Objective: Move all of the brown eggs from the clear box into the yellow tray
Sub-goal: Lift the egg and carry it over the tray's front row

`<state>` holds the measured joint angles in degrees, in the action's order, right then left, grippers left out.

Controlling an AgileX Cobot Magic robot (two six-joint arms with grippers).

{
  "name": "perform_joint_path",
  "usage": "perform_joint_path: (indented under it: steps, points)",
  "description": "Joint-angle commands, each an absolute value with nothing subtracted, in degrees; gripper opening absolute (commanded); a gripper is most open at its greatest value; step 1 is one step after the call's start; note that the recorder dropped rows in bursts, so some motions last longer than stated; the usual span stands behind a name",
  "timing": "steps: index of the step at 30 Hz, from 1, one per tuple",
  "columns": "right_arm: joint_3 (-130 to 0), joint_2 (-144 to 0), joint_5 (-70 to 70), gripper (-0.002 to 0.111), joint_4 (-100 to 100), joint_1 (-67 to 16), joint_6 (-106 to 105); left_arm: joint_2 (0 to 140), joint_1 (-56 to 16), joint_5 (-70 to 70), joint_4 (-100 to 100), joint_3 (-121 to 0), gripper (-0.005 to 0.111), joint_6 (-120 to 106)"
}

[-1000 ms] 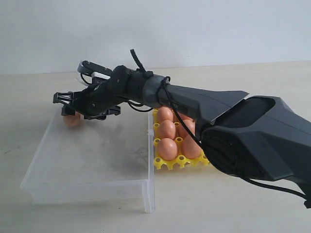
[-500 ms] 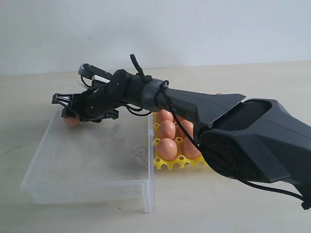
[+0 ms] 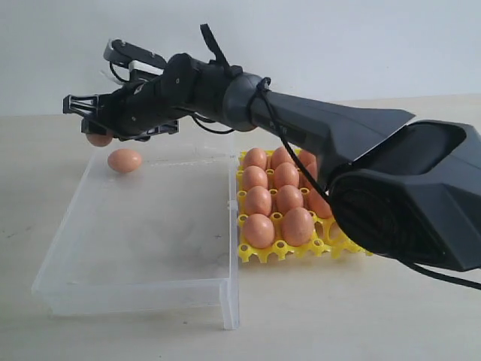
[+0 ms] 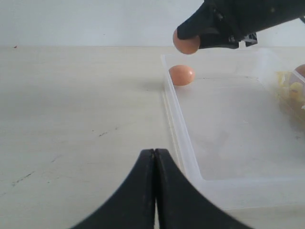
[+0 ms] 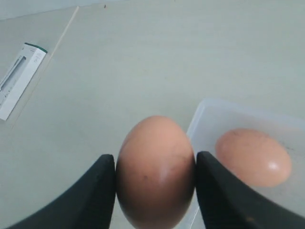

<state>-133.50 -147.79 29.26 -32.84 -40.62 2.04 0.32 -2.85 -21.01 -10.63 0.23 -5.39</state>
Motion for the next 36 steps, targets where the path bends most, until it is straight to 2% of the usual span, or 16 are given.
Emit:
perform_joint_path:
  steps: [1,10,16,24,28,36]
  points:
    - [-133.57,-144.49,31.32,0.000,-28.64,-40.62,1.48,0.00,-2.79,-20.79,-10.77,0.00,0.000,-5.55]
    - [-133.25,-141.76,34.06,0.000,-23.75,-40.62,1.59,0.00,-2.79,-20.79,-10.77,0.00,0.000,-5.55]
    - [-128.19,-141.87,32.40,0.000,-23.66,-41.30,1.59,0.00,-2.79,-20.79,-10.77,0.00,0.000,-5.55]
    - [-121.48,-140.09,23.09,0.000,-25.11,-43.15,1.59,0.00,-2.79,-20.79,-10.77,0.00,0.000,-5.55]
    - [-113.41,-135.94,14.29,0.000,-23.16,-43.62,1.72,0.00,-2.79,-20.79,-10.77,0.00,0.000,-5.55]
    - [-89.00,-121.95,-3.17,0.000,-16.83,-43.62,3.03,0.00,-2.79,-20.79,-10.77,0.00,0.000,-5.55]
